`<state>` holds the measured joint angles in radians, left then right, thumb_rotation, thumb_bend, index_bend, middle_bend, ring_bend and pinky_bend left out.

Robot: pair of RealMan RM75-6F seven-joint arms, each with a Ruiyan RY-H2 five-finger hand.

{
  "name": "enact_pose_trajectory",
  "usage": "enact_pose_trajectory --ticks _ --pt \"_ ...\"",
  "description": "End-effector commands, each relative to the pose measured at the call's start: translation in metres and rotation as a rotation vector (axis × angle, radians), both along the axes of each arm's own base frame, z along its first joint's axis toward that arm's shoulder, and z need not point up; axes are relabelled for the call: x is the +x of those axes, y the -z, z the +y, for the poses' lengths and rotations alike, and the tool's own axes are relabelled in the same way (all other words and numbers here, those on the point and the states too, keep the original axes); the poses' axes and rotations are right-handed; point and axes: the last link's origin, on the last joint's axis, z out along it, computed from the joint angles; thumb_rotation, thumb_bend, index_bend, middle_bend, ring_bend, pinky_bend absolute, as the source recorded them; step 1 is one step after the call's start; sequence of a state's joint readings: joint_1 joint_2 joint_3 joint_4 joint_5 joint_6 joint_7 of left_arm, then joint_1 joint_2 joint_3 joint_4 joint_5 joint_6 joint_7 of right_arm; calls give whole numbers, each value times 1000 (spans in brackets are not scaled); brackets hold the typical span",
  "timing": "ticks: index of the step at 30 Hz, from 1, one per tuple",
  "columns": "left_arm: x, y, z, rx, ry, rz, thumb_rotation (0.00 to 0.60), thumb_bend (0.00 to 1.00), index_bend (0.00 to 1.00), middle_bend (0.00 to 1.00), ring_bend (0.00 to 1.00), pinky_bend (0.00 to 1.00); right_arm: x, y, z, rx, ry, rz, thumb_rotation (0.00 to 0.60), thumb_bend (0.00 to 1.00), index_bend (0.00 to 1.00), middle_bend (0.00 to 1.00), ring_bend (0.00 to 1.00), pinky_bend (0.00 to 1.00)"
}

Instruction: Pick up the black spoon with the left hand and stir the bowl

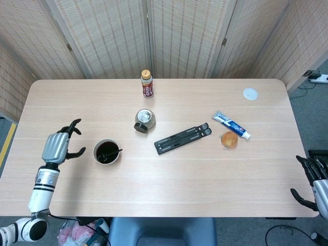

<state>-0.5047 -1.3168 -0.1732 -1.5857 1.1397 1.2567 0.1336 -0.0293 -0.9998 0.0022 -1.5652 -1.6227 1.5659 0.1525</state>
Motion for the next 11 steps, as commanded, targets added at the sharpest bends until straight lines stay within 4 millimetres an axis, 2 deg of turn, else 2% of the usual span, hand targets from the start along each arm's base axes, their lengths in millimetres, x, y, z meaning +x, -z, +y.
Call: enact_pose_trajectory --ticks 1,11 --pt "-19 -19 -33 75 4 101 600 281 140 361 255 373 1 0 -3 11 -2 -2 600 203 19 134 91 93" --pt "-43 -48 -92 143 -73 151 600 259 127 295 220 318 10 8 -17 38 -44 -3 600 201 19 86 19 57"
